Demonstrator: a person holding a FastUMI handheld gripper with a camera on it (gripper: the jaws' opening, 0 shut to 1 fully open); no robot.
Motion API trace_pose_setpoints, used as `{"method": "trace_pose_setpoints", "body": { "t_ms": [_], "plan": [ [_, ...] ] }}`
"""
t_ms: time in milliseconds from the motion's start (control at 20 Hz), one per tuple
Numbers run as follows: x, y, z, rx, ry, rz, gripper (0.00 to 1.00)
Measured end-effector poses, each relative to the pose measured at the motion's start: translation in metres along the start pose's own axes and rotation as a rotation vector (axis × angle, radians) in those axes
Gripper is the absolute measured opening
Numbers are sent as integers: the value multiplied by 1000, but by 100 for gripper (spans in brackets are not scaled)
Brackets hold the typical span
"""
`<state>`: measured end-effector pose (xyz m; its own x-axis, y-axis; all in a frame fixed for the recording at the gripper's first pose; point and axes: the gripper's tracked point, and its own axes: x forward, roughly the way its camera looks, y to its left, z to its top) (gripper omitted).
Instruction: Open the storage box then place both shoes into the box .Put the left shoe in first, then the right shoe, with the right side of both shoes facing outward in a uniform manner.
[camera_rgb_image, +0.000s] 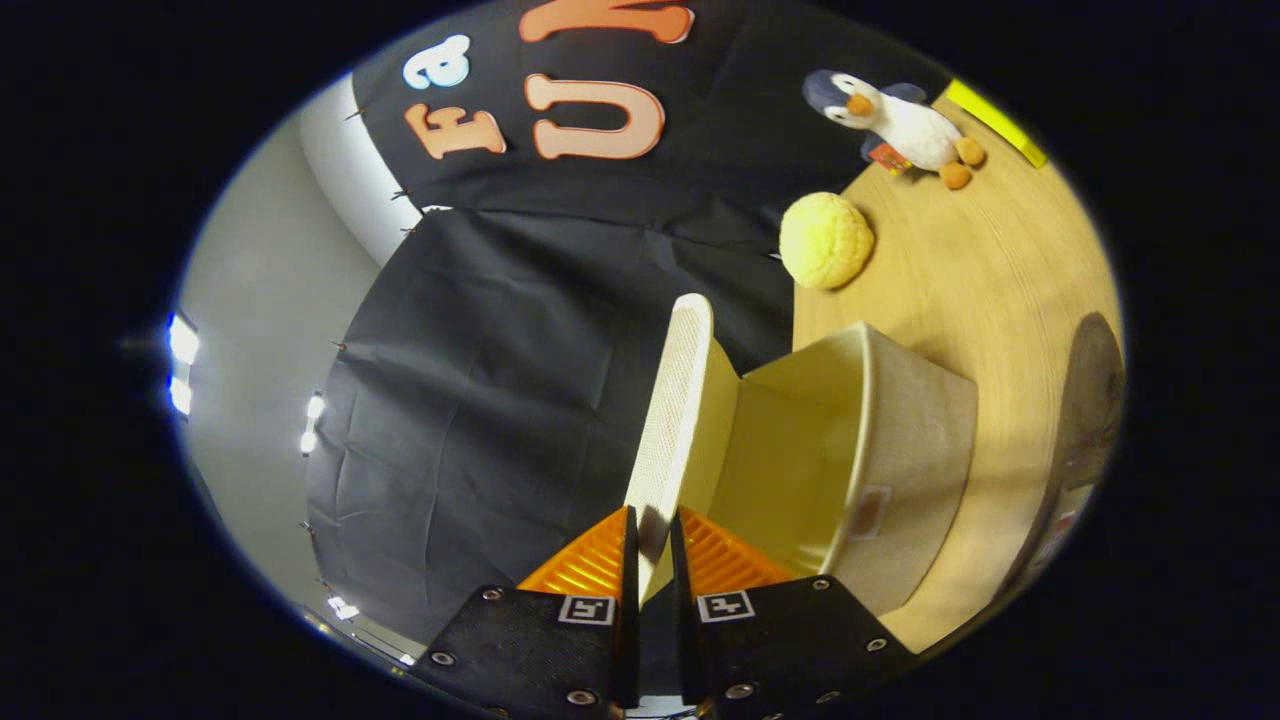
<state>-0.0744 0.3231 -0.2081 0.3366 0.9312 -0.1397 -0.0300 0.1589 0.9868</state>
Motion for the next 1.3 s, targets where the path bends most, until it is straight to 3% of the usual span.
{"method": "trace_pose_setpoints", "body": {
  "t_ms": [250,550,950,1150,1250,1300],
  "plan": [
    [30,49,6,-135,-16,16,12],
    [82,90,-3,-199,16,12,13],
    [161,121,-25,-292,107,-92,15],
    [181,100,-46,-260,164,-166,18],
    [187,85,-44,-268,173,-195,38],
    [184,83,-45,-281,172,-199,58]
  ]
}}
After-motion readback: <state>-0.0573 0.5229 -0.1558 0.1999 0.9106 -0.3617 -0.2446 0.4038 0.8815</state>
